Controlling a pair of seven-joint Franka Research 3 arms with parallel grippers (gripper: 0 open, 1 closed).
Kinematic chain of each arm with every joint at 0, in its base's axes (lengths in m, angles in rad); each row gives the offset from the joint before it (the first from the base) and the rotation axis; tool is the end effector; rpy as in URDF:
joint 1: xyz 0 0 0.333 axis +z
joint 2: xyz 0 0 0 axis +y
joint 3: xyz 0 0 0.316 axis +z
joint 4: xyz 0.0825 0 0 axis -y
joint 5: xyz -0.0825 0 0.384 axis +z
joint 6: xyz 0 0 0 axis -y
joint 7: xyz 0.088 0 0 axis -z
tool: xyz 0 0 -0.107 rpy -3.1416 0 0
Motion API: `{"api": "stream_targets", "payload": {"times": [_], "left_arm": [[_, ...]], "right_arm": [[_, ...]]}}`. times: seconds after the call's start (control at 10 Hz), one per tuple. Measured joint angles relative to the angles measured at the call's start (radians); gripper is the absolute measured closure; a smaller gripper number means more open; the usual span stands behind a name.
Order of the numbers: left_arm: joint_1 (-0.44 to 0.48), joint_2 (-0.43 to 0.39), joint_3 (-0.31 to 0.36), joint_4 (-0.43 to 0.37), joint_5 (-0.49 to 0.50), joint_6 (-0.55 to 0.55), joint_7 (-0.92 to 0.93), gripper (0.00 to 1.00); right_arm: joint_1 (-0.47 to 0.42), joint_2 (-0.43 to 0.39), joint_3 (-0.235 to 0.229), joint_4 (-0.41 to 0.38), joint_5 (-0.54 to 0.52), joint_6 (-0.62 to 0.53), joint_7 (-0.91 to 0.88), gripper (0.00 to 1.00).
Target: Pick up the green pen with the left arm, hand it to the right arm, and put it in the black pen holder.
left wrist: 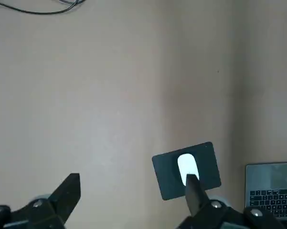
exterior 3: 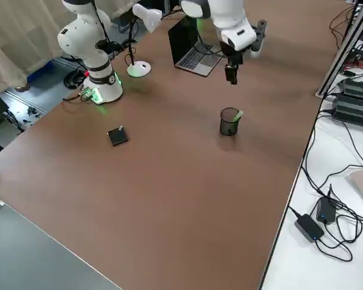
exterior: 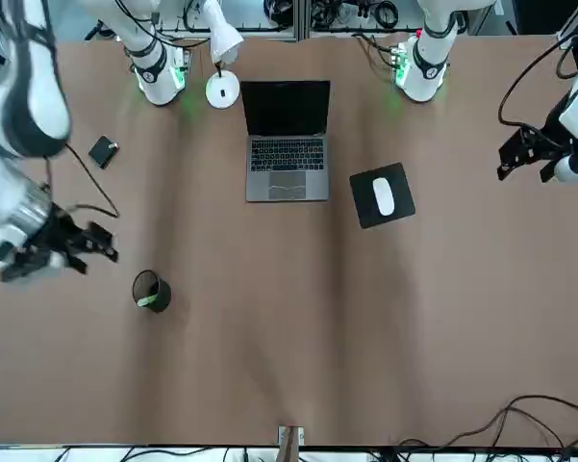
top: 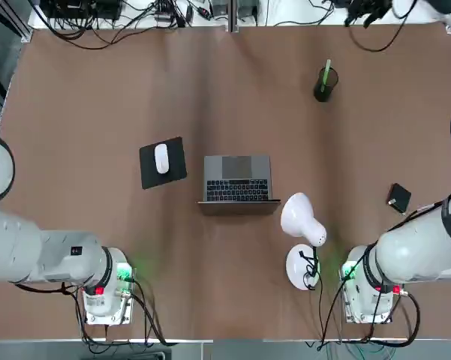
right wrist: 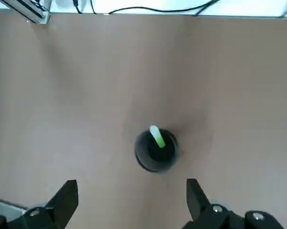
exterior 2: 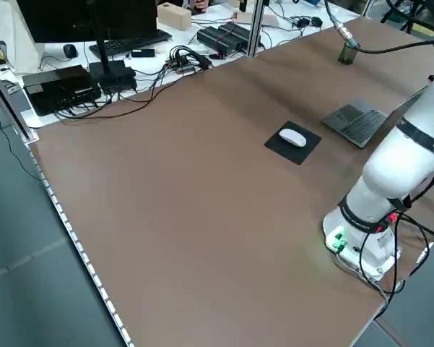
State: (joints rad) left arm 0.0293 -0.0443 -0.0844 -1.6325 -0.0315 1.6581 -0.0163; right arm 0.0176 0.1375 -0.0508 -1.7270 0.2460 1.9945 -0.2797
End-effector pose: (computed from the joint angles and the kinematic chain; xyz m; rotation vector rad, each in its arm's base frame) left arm 0.5480 -0.0344 0.6275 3.1090 -0.0578 0.1069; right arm 0.6183 -0.0041 0.5096 -2.9220 -0.2351 -0.2402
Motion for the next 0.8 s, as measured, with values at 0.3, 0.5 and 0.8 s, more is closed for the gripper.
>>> {"api": "stream_targets", "payload": {"times": [0.3, 0.5, 0.8], "left_arm": [[0.000, 0.000, 0.000, 0.001, 0.000, 0.000, 0.000, 0.02], [0.000, 0.000, 0.000, 0.000, 0.000, 0.000, 0.000, 0.02], [0.000, 0.001, 0.001, 0.000, 0.000, 0.000, 0.000, 0.02]], "right_arm": [[-0.008, -0.074, -0.036, 0.170, -0.172, -0.324, 0.136, 0.00], [-0.007, -0.101, -0.035, 0.263, -0.224, -0.467, 0.173, 0.00], [-0.007, -0.102, -0.035, 0.317, -0.233, -0.528, 0.216, 0.00]]}}
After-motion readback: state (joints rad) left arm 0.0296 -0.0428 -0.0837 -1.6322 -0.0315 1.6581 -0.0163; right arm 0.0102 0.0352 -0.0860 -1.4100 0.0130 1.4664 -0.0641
